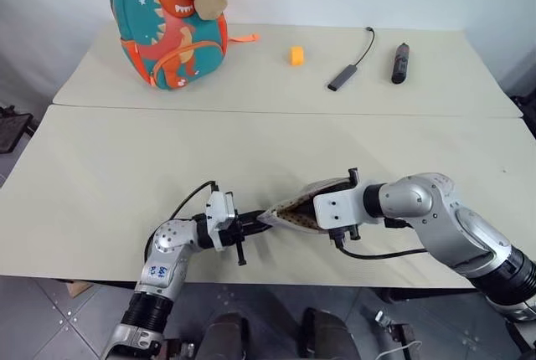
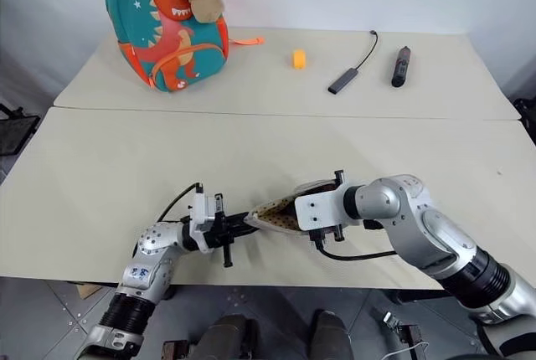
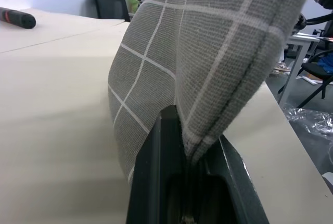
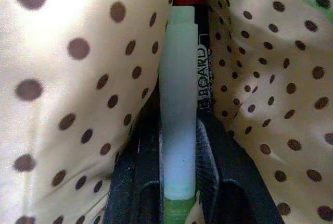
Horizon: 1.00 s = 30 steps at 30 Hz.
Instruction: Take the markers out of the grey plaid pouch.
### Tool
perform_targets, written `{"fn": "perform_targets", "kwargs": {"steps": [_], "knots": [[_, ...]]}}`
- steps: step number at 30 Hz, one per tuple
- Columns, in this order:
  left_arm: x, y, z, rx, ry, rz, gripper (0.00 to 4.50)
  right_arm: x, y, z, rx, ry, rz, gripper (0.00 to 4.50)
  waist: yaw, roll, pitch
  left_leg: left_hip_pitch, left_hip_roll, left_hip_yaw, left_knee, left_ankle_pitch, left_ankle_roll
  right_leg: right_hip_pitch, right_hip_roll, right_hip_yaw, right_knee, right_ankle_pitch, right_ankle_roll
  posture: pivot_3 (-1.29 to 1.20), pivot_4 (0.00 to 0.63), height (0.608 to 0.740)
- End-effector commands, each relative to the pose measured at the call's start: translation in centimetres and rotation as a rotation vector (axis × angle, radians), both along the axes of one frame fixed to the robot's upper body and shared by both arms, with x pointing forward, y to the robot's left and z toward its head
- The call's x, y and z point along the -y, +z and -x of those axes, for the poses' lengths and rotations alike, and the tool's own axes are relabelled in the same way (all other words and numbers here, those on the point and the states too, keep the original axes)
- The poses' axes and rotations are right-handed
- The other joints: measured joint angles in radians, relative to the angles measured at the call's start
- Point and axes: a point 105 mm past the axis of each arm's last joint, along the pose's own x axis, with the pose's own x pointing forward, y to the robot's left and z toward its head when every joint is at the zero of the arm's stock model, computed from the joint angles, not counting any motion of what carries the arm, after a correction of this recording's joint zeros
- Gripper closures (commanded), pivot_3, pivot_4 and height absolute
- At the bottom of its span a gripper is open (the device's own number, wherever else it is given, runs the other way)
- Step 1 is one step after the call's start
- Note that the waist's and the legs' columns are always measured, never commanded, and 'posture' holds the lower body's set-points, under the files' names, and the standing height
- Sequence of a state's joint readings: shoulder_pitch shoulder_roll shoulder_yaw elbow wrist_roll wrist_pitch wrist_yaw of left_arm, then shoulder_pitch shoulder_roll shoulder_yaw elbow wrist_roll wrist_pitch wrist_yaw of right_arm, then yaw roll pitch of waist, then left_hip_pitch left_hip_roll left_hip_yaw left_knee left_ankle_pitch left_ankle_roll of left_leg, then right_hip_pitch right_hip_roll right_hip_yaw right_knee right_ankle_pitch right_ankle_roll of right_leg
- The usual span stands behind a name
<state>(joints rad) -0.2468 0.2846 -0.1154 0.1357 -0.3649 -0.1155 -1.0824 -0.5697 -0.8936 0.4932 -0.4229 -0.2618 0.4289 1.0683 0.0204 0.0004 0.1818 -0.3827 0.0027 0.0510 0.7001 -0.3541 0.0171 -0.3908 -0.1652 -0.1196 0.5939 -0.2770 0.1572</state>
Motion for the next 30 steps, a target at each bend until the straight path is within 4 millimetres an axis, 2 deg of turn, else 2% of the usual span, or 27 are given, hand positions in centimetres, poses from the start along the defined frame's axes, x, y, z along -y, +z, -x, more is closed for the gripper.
{"fn": "perform_targets", "kwargs": {"steps": [1, 4, 8, 11, 13, 15, 17, 21, 26, 28, 30], "knots": [[-0.5, 0.8, -0.2, 0.020, 0.014, 0.033, 4.50, 1.0, 0.7, -0.3, -0.021, -0.029, -0.045, 4.08, 0.001, 0.000, 0.000, 0.000, 0.000, 0.000, 0.000, 0.000, 0.000, 0.000, 0.000, 0.000, 0.000, 0.000, 0.000, 0.00, 0.150, 0.740], [-0.5, 0.8, -0.2, 0.017, 0.013, 0.034, 4.50, -0.3, 1.8, 1.0, -0.047, 0.128, -0.167, 4.08, 0.002, 0.000, 0.000, 0.000, 0.000, 0.000, 0.000, 0.000, 0.000, 0.000, 0.000, 0.000, 0.000, 0.000, 0.000, 0.00, 0.150, 0.740], [-0.6, 0.7, -0.2, 0.015, 0.014, 0.033, 4.50, -0.7, 3.6, 2.4, -0.027, 0.329, -0.322, 4.08, 0.001, 0.000, 0.000, 0.000, 0.000, 0.000, 0.000, 0.000, 0.000, 0.000, 0.000, 0.000, 0.000, 0.000, 0.000, 0.00, 0.150, 0.740], [-0.5, 0.8, 0.0, 0.010, -0.008, 0.047, 4.50, -0.1, 6.2, 3.2, -0.061, 0.379, -0.605, 4.08, 0.002, -0.001, 0.000, 0.000, 0.000, 0.000, 0.000, 0.000, 0.000, 0.000, 0.000, -0.001, 0.000, 0.000, 0.000, 0.00, 0.150, 0.740], [-0.3, 0.8, 0.4, -0.008, -0.041, 0.054, 4.50, 0.4, 7.7, 4.2, -0.238, 0.321, -0.803, 4.08, 0.004, -0.001, 0.000, 0.000, 0.000, 0.000, 0.000, 0.000, 0.000, 0.000, 0.000, -0.001, 0.000, 0.000, 0.000, 0.00, 0.150, 0.740], [-0.2, 0.8, 0.9, -0.039, -0.083, 0.081, 4.50, 0.7, 8.5, 6.0, -0.379, 0.354, -0.852, 4.08, 0.006, 0.000, 0.000, -0.001, 0.000, -0.002, 0.000, 0.000, 0.001, 0.001, 0.000, -0.002, 0.000, 0.000, 0.000, 0.00, 0.150, 0.740], [-0.1, 0.7, 1.1, -0.077, -0.117, 0.080, 4.50, 1.3, 9.6, 6.7, -0.443, 0.349, -0.890, 4.08, 0.004, 0.000, 0.000, -0.001, 0.000, -0.002, 0.000, 0.000, 0.001, 0.001, 0.000, -0.001, -0.001, 0.000, 0.000, 0.00, 0.150, 0.740], [-0.1, 0.2, 1.3, -0.115, -0.177, 0.051, 4.50, 2.2, 12.5, 7.1, -0.530, 0.280, -1.018, 4.08, 0.002, 0.000, 0.000, 0.000, 0.001, -0.002, 0.000, 0.000, 0.001, 0.001, 0.000, -0.001, 0.000, 0.000, 0.000, 0.00, 0.150, 0.740], [0.3, 0.2, 0.7, -0.094, -0.188, 0.040, 4.50, 4.8, 15.9, 6.3, -0.587, 0.139, -1.266, 4.08, 0.007, 0.000, 0.000, -0.001, 0.001, -0.004, 0.000, 0.000, 0.001, 0.001, 0.000, -0.001, 0.000, 0.001, -0.001, 0.00, 0.150, 0.740], [0.5, 0.2, 0.5, -0.074, -0.185, 0.034, 4.50, 6.4, 15.9, 5.6, -0.569, 0.047, -1.309, 4.08, 0.010, 0.000, 0.000, -0.001, 0.000, -0.003, 0.000, 0.000, 0.001, 0.001, 0.000, -0.001, -0.001, 0.001, -0.002, 0.00, 0.150, 0.740], [0.7, 0.3, 0.4, -0.051, -0.185, 0.035, 4.50, 9.8, 14.3, 3.8, -0.506, -0.187, -1.298, 4.08, 0.014, 0.000, 0.000, -0.001, 0.000, -0.002, 0.000, 0.000, 0.001, 0.001, 0.000, -0.001, -0.001, 0.001, -0.002, 0.00, 0.150, 0.740]]}}
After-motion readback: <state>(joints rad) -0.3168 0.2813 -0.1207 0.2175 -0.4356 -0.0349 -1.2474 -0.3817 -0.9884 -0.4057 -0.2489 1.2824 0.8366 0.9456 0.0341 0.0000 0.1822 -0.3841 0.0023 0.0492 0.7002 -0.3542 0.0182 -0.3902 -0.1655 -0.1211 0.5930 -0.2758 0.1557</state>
